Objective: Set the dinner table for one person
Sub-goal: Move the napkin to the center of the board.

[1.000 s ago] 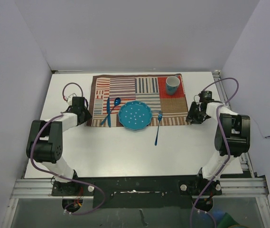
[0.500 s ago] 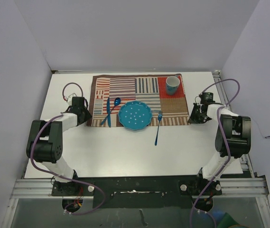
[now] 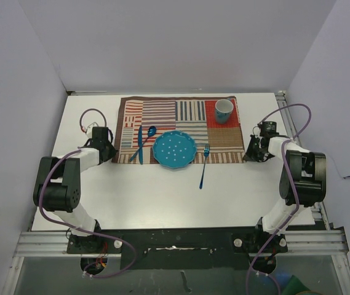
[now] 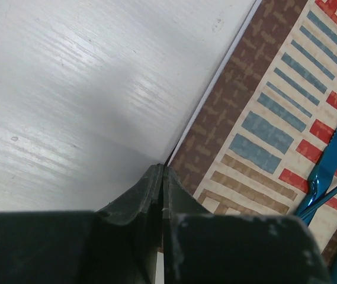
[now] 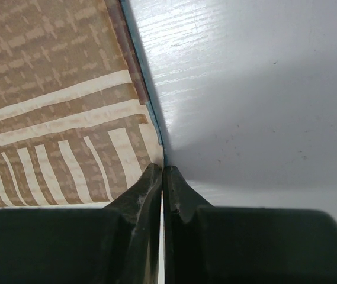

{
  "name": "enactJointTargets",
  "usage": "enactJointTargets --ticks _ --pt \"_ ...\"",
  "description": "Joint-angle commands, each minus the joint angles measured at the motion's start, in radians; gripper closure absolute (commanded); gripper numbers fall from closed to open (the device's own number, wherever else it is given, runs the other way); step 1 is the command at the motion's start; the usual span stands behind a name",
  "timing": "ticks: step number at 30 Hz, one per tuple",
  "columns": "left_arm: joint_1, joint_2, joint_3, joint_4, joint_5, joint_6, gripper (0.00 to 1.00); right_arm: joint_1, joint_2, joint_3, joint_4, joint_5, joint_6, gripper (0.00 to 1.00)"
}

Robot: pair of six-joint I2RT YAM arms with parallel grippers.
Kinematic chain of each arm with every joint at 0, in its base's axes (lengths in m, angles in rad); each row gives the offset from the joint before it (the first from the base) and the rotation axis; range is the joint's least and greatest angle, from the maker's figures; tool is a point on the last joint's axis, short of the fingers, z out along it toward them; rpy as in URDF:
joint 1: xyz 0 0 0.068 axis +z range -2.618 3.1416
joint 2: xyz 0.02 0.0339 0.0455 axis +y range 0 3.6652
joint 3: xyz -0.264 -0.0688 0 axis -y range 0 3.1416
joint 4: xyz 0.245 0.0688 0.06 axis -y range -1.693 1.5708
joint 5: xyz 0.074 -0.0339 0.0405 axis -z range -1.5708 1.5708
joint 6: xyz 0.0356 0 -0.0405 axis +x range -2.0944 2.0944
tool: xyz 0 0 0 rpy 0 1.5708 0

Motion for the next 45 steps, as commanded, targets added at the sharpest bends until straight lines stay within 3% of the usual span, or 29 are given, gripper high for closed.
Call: enactJointTargets --ticks 1,25,37,43,45 --pt "-0.003 -0.038 -0.020 -0.025 0.037 -0.010 1.00 0.015 -0.033 -0.014 -0.045 -0.067 0.007 1.00" --pt "-0.016 -0.270 -0.152 -0.124 0.014 -0.030 1.00 0.075 -0.204 -0.242 -0.009 -0.072 0.058 1.00" --pt "-0.033 -0.481 -0.161 -0.263 0.009 -0.055 1.00 0.090 -0.202 -0.194 -0.047 -0.011 0.069 1.00" --pt "-0.033 -0.484 -0.161 -0.282 -0.017 -0.052 1.00 0.096 -0.190 -0.150 -0.049 -0.026 0.083 1.00" --pt "-0.033 -0.457 -0.161 -0.269 -0.018 -0.052 0.85 0.108 -0.187 -0.135 -0.050 -0.032 0.084 0.94"
